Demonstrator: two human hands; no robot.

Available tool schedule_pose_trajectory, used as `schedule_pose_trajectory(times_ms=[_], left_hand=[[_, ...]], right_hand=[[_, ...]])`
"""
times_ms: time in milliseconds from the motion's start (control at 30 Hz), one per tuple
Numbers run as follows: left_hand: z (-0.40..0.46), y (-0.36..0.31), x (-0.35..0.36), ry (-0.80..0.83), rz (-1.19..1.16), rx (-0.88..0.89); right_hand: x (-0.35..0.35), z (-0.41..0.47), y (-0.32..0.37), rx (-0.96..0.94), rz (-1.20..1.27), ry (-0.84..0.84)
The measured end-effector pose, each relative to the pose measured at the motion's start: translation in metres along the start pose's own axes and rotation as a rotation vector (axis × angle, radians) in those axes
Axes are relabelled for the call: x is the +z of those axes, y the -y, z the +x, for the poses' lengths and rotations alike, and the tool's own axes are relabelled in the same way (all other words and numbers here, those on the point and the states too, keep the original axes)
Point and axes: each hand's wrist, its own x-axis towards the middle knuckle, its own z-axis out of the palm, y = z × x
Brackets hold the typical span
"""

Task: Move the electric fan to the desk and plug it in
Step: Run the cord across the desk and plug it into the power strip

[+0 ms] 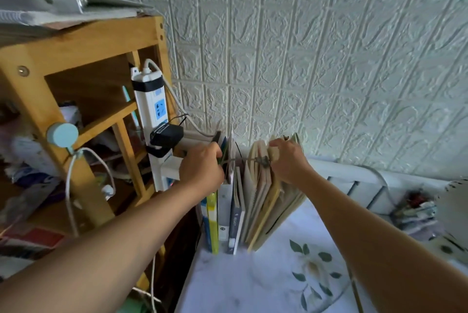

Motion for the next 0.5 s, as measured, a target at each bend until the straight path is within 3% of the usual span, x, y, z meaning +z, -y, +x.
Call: schedule_pose_trajectory(times_ms=[333,500], left_hand=[[-0.069,-0.034,-0.004,0.013,-0.061,0.095],[-0.115,-0.052,0.014,0.134,-0.093,0.181]], right_hand=[[-0.013,-0.094,-0.025,0.135,0.052,-0.043],[-0.008,-0.155,-0.054,0.258,0.026,0.0]])
